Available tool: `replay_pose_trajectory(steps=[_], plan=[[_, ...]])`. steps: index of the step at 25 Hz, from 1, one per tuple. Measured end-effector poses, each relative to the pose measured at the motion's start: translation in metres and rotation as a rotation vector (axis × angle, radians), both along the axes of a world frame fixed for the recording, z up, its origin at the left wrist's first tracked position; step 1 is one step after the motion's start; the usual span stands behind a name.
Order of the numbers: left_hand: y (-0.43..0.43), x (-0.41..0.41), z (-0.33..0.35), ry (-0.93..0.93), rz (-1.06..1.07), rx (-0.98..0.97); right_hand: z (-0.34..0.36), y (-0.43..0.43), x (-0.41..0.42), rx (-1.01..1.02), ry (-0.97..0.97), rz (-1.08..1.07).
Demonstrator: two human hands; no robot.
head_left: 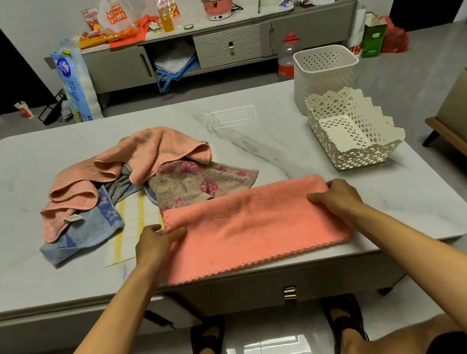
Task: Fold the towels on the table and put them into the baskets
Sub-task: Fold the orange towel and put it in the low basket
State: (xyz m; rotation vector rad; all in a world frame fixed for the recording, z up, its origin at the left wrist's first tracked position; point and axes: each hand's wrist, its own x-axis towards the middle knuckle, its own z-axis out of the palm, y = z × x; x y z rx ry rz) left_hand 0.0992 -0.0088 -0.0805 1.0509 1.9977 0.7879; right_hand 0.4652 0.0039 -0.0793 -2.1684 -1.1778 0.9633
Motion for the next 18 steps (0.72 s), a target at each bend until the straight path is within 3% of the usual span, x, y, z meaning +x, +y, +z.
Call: replay_pose_trajectory(steps=[4, 8, 12, 15, 17, 18], plan=[[-0.003, 0.004, -0.004, 0.003, -0.04, 0.0, -0.003, -0.003, -0.003, 0.053, 0.007, 0.002], [-0.028, 0.029, 0.025, 0.235, -0.041, 0.31, 0.007, -0.028, 0.011, 0.249, -0.03, 0.063], [-0.036, 0.079, 0.049, 0.166, -0.148, 0.546, 0.019, -0.053, 0.068, 0.351, -0.141, -0.009], [-0.022, 0.128, 0.031, 0.195, -0.278, 0.438, 0.014, -0.068, 0.109, 0.175, -0.227, -0.098], [-0.018, 0.147, 0.01, 0.406, -0.345, 0.336, 0.005, -0.076, 0.116, 0.135, -0.425, -0.079], [-0.016, 0.156, 0.002, 0.552, -0.382, 0.36, 0.003, -0.075, 0.111, 0.209, -0.542, -0.027]])
